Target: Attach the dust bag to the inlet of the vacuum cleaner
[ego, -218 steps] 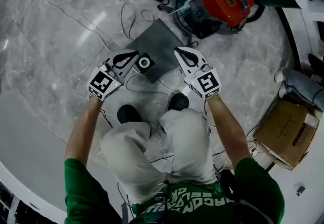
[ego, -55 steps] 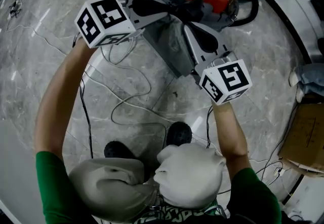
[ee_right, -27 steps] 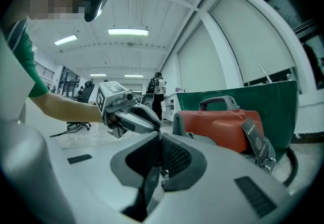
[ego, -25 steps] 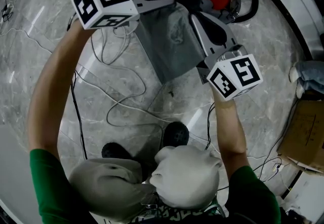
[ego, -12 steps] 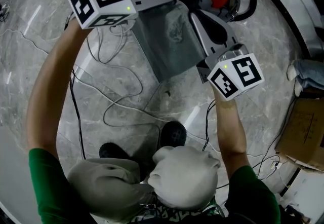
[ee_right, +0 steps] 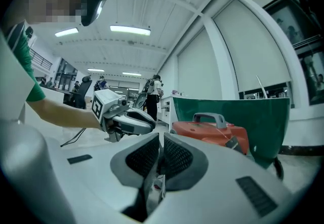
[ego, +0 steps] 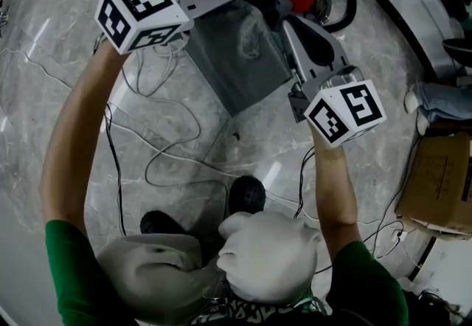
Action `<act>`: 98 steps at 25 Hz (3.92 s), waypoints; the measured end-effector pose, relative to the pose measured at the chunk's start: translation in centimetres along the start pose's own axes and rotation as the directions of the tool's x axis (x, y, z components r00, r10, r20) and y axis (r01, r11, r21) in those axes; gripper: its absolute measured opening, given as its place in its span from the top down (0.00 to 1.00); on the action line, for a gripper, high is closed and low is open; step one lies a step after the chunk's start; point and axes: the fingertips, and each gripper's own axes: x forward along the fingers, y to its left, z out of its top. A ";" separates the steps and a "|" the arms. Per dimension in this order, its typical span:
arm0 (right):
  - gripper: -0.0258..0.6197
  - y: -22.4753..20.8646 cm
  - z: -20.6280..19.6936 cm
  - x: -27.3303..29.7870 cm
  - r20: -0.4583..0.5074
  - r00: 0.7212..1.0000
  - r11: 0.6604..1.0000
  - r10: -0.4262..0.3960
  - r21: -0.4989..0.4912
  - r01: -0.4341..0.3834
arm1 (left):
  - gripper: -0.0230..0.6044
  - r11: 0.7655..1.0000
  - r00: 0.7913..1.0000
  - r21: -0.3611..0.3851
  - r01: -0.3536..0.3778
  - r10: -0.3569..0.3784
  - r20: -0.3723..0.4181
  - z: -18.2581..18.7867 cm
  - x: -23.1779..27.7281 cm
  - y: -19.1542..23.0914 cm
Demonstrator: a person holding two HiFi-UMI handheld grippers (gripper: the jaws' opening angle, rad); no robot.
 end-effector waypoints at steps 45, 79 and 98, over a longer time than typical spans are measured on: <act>0.95 7.4 -5.7 3.1 -0.124 0.990 0.996 0.074 0.062 -0.066 | 0.96 0.965 0.999 -0.259 -0.035 0.039 0.012 -5.8 -3.2 -6.6; 0.95 14.1 35.6 -4.5 -0.432 0.892 0.983 0.138 0.170 -0.069 | 0.96 0.757 0.961 -0.595 -0.269 0.255 -0.110 29.1 -28.7 -1.0; 0.95 11.6 64.7 -18.1 -0.320 0.937 0.979 0.141 0.184 -0.085 | 0.96 0.666 0.907 -0.660 -0.349 0.417 -0.059 59.0 -33.0 -5.3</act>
